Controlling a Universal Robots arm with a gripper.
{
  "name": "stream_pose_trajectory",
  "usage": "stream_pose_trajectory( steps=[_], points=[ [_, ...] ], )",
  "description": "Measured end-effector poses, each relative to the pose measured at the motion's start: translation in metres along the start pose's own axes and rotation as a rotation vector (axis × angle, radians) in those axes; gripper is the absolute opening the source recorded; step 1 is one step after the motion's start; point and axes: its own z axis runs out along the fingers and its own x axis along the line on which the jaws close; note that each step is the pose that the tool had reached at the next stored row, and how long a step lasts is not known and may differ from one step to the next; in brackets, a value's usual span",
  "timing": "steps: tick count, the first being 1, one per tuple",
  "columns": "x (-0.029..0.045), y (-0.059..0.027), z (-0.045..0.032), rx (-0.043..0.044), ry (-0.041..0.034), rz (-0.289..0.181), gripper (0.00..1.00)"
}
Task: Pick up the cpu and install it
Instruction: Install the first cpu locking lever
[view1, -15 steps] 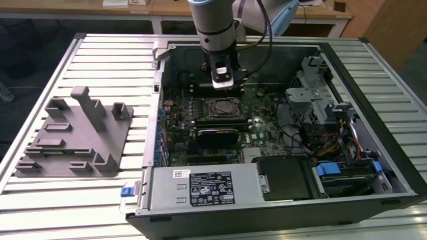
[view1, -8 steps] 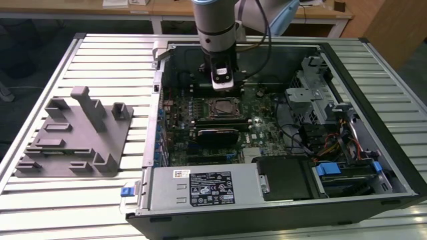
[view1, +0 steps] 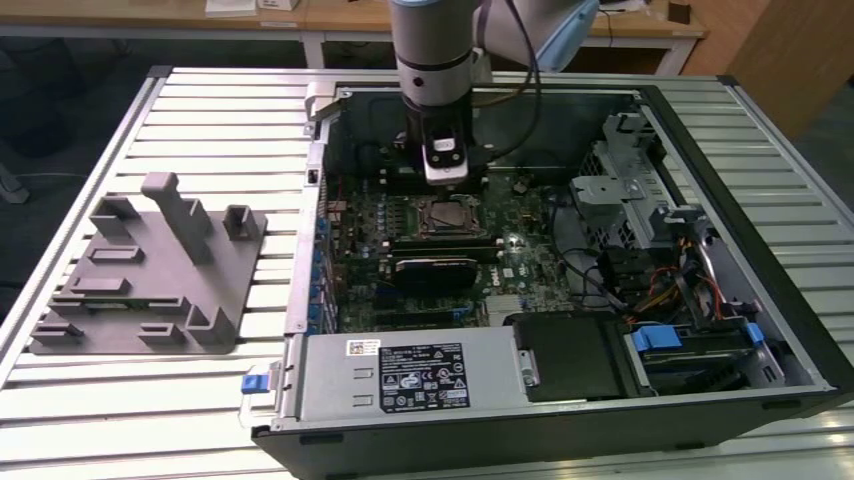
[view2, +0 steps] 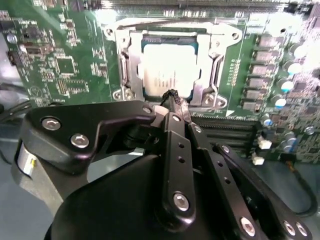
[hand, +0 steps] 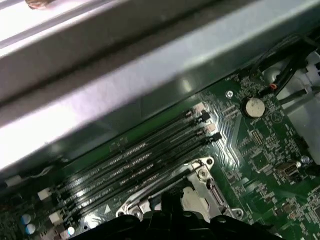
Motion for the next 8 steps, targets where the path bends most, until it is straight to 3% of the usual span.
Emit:
stream_pose_trajectory(
  steps=[8],
  points=[
    [-0.0072,-0.0124,-0.0007,0.0078,0.0092,-0.001,0.11]
  ],
)
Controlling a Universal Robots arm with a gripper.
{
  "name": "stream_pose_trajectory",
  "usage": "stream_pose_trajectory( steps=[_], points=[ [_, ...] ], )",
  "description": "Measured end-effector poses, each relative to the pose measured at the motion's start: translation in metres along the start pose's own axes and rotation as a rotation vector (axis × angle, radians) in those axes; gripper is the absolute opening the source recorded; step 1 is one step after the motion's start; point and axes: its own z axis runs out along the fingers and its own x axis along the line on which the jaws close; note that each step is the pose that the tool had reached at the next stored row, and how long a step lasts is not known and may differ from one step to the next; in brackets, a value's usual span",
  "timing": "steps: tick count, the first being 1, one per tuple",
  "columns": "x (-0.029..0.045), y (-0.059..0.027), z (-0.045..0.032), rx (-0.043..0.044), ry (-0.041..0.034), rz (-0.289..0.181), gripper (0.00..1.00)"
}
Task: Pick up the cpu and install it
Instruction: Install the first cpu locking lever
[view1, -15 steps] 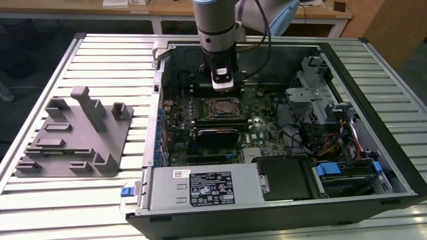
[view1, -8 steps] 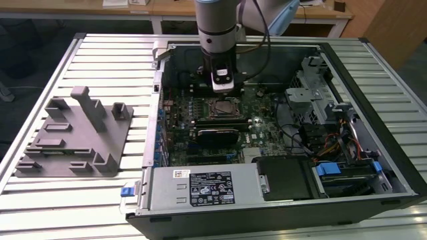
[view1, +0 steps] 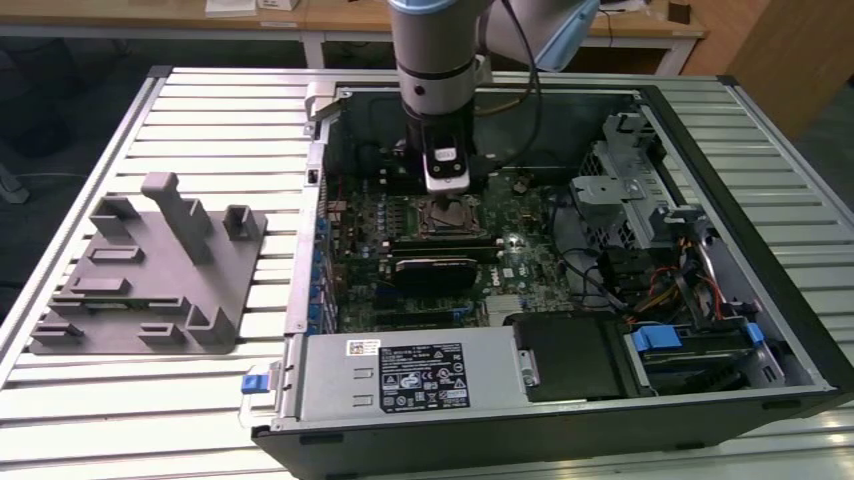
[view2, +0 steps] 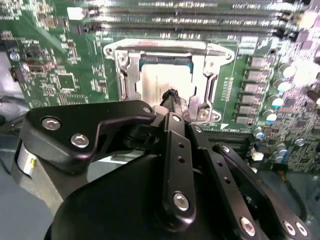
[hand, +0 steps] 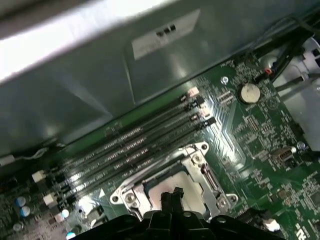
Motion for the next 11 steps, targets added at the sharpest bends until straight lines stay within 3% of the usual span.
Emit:
stream_pose_trajectory(
  steps=[2,11],
  points=[
    [-0.001,-0.0018,-0.0001,0.002,0.0033,0.0,0.11],
    [-0.0017,-0.0016,0.0,0.0011,0.0052,-0.014,0.11]
  ],
)
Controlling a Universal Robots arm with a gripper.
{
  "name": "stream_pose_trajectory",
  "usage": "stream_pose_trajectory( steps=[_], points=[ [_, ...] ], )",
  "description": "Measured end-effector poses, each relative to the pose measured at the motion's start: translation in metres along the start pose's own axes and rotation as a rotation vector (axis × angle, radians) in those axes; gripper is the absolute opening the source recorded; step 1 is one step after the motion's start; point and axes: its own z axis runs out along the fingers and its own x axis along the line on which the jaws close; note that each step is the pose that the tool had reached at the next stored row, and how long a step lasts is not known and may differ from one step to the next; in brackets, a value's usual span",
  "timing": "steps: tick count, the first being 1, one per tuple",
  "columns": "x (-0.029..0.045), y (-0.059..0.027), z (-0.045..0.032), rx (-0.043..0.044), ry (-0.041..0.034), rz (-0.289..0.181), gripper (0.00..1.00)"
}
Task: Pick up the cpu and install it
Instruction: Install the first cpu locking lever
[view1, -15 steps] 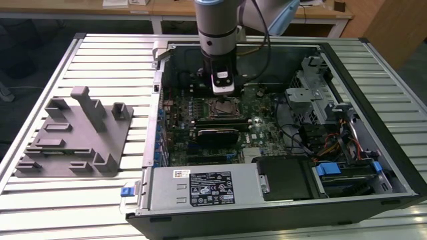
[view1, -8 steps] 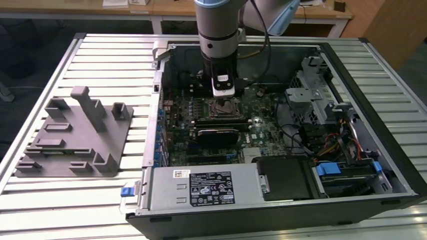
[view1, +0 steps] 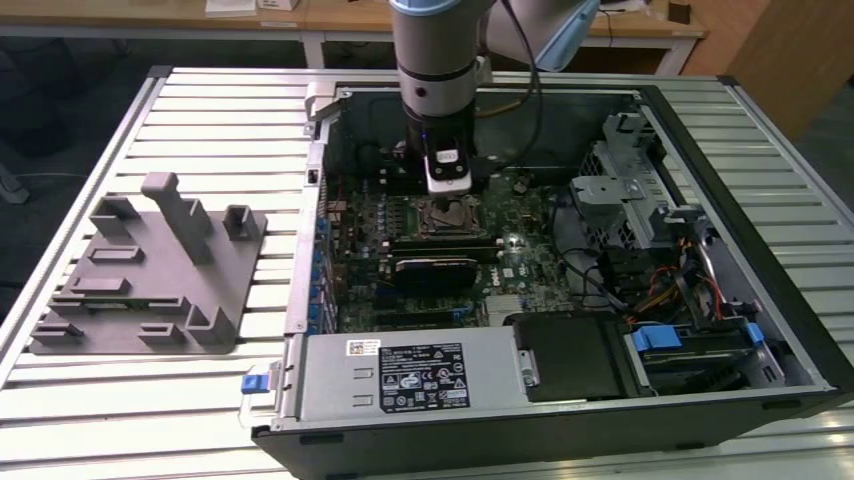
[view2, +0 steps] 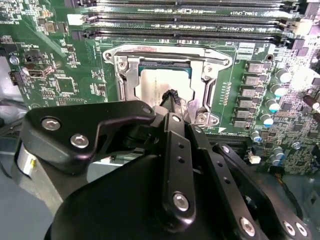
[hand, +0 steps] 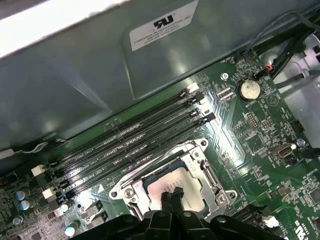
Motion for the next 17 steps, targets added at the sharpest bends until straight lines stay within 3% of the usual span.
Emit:
stream_pose_trajectory(
  steps=[9,17],
  points=[
    [-0.0016,0.0009,0.0008,-0.007,0.0109,-0.097,0.11],
    [-0.0107,0.0058,0.0027,-0.0054,0.0168,-0.131,0.11]
  ],
)
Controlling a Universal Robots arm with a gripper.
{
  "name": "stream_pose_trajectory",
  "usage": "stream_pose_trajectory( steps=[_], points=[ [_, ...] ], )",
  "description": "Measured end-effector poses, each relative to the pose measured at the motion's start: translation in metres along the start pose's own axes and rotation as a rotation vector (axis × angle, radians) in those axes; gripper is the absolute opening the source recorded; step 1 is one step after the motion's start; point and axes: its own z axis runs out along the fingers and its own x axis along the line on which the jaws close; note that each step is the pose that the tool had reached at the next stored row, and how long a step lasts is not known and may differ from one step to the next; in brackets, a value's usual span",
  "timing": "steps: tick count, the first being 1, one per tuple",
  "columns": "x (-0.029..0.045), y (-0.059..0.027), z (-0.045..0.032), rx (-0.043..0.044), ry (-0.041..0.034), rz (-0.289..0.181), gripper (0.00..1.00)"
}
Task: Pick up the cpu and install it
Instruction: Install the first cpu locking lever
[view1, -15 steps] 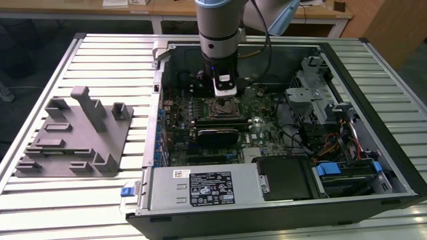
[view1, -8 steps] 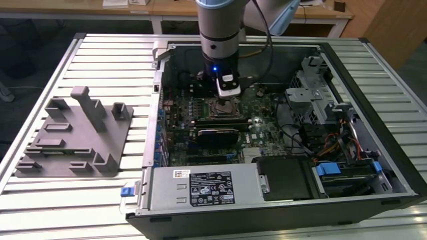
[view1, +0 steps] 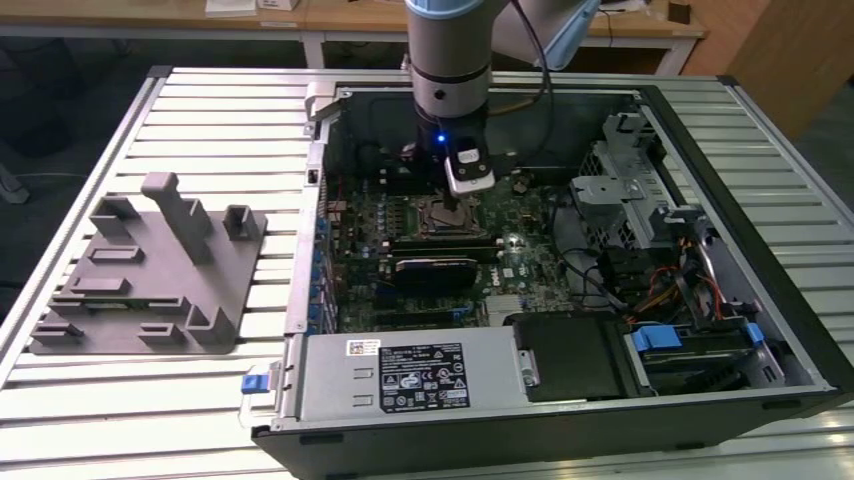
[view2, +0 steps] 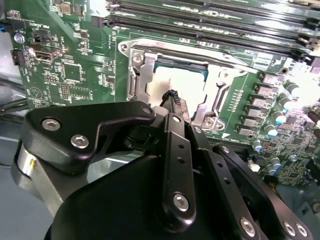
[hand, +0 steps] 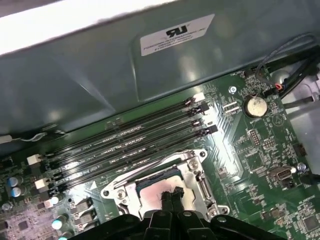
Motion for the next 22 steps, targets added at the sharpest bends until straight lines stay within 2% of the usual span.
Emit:
stream_pose_trajectory(
  steps=[5,10,15,22],
  points=[
    [-0.0024,0.0009,0.0008,0.0079,0.003,-0.023,0.11],
    [-0.0024,0.0009,0.0008,0.0083,0.0035,-0.024,0.11],
    [-0.0029,0.0009,0.0011,0.0178,0.0275,-0.022,0.11],
    [-0.0062,-0.0001,0.0013,0.0185,0.0299,-0.021,0.11]
  ],
)
